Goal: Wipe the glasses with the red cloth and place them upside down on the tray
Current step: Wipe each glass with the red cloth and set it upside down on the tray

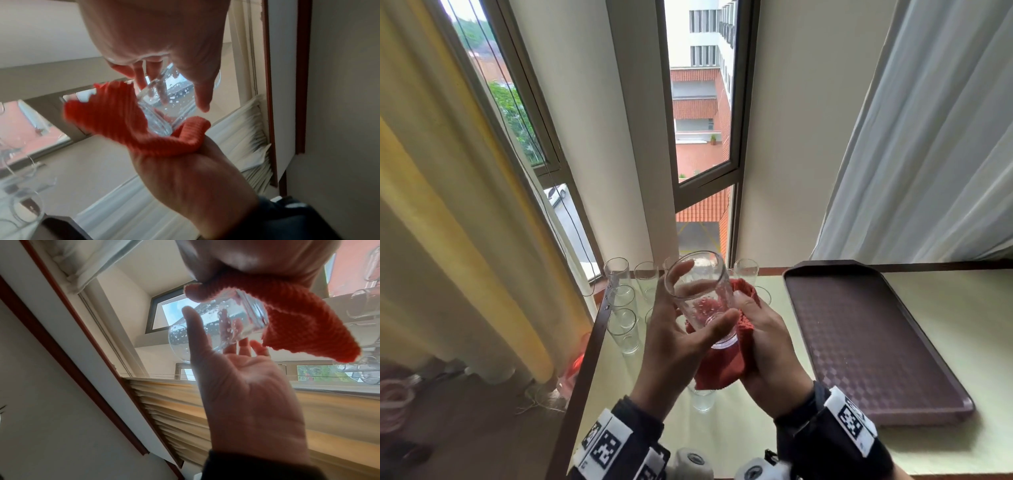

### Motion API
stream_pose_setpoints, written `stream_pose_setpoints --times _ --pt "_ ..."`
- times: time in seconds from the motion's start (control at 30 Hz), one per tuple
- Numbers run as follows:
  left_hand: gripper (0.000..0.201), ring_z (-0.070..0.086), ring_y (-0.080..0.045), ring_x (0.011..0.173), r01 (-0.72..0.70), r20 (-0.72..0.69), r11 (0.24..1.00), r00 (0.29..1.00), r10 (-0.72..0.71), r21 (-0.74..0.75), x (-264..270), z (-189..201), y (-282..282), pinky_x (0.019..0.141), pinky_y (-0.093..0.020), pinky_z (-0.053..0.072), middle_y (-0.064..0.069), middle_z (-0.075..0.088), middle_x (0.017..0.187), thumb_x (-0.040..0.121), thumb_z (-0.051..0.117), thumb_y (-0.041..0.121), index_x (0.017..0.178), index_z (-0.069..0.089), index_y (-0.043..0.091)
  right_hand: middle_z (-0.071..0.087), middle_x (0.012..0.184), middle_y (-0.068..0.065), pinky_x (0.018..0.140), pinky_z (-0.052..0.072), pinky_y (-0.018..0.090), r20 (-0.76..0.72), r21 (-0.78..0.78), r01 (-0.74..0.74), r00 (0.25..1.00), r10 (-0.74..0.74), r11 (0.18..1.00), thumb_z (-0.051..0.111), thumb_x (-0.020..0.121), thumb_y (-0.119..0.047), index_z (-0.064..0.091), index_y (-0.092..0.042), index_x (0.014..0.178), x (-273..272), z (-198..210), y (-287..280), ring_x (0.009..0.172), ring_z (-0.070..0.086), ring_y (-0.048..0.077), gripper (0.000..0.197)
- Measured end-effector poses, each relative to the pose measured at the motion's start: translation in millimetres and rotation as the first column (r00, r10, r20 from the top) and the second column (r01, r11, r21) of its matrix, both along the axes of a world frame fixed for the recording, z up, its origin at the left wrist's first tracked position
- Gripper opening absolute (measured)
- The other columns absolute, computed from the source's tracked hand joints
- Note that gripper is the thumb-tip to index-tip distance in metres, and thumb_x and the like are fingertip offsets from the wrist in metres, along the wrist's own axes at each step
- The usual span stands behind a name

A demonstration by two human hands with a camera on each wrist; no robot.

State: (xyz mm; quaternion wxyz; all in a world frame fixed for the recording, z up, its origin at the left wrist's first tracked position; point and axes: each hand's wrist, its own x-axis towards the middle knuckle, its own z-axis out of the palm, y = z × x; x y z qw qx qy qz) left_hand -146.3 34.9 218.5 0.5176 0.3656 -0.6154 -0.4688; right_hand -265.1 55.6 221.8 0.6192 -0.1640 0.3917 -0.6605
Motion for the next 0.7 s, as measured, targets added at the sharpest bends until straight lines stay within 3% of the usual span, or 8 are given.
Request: stream_pose_setpoints --times 0.1,0.17,0.23,0.33,0.43,0.53,0.63,0.7 --pt "0.084 0.066 -0.011 0.110 0.024 0.074 0.998 0.997 -0.020 -0.054 5 -1 -3 0.095 -0.034 0.055 0.015 0.066 0.114 0.064 0.082 0.049 0.136 0.043 0.031 0.067 0.114 0.028 0.095 0.053 0.055 -0.070 0.029 0.014 0.997 -0.012 0.999 0.049 0.100 -0.011 0.061 0.002 0.119 -9 -6 1 0.104 0.066 0.046 0.026" --pt "0.088 0.068 -0.017 0.110 0.074 0.029 0.997 0.997 -0.073 -0.032 9 -4 -4 0.094 -0.035 0.056 0.009 0.066 0.118 0.063 0.086 0.049 0.138 0.045 0.027 0.068 0.102 0.026 0.078 0.059 0.053 -0.092 0.019 0.044 0.995 -0.042 0.999 0.049 0.100 -0.011 0.064 -0.001 0.111 -20 -7 1 0.087 0.069 0.039 0.021" --pt "0.091 0.071 -0.020 0.103 0.126 0.017 0.992 0.992 -0.126 0.018 15 -8 -6 0.087 -0.036 0.059 0.002 0.067 0.116 0.059 0.086 0.060 0.137 0.047 0.036 0.067 0.099 0.026 0.064 0.059 0.048 -0.118 -0.019 0.068 0.991 -0.070 0.997 0.048 0.100 -0.014 0.064 -0.003 0.109 -30 -5 3 0.081 0.067 0.038 0.022" --pt "0.087 0.071 -0.024 0.083 0.130 0.178 0.990 0.975 -0.136 0.047 24 -13 -10 0.077 -0.048 0.062 -0.005 0.063 0.103 0.056 0.084 0.068 0.134 0.047 0.052 0.067 0.116 0.024 0.080 0.057 0.054 -0.208 -0.155 0.031 0.976 -0.063 0.987 0.053 0.093 -0.023 0.064 -0.011 0.119 -41 3 7 0.098 0.067 0.043 0.031" --pt "0.083 0.068 -0.019 0.075 0.146 0.324 0.989 0.934 -0.149 0.035 23 -18 -8 0.072 -0.051 0.060 -0.003 0.060 0.099 0.059 0.082 0.063 0.128 0.036 0.055 0.069 0.121 0.013 0.094 0.054 0.042 -0.383 -0.316 -0.069 0.922 -0.060 0.946 0.052 0.087 -0.024 0.062 -0.019 0.126 -38 12 10 0.111 0.067 0.032 0.041" --pt "0.078 0.066 -0.014 0.073 0.186 0.362 0.982 0.917 -0.170 -0.011 18 -21 -3 0.071 -0.047 0.060 -0.001 0.059 0.101 0.061 0.080 0.061 0.115 0.027 0.041 0.069 0.119 0.003 0.095 0.054 0.032 -0.648 -0.398 -0.203 0.752 -0.117 0.895 0.050 0.090 -0.023 0.060 -0.036 0.124 -26 9 11 0.111 0.065 0.022 0.038" --pt "0.073 0.066 -0.015 0.071 0.227 0.462 0.970 0.872 -0.161 -0.091 15 -18 1 0.065 -0.041 0.059 0.005 0.062 0.103 0.065 0.076 0.066 0.109 0.027 0.035 0.071 0.114 -0.004 0.086 0.050 0.017 -0.797 -0.349 -0.291 0.592 -0.118 0.891 0.053 0.089 -0.041 0.059 -0.050 0.121 -22 3 9 0.107 0.066 0.009 0.034" --pt "0.072 0.066 -0.012 0.068 0.235 0.503 0.965 0.852 -0.146 -0.119 17 -13 3 0.061 -0.037 0.058 0.009 0.063 0.100 0.066 0.073 0.068 0.113 0.030 0.033 0.071 0.113 -0.012 0.087 0.047 0.014 -0.817 -0.284 -0.324 0.574 -0.052 0.902 0.053 0.086 -0.048 0.059 -0.050 0.119 -26 4 6 0.107 0.065 0.003 0.034"
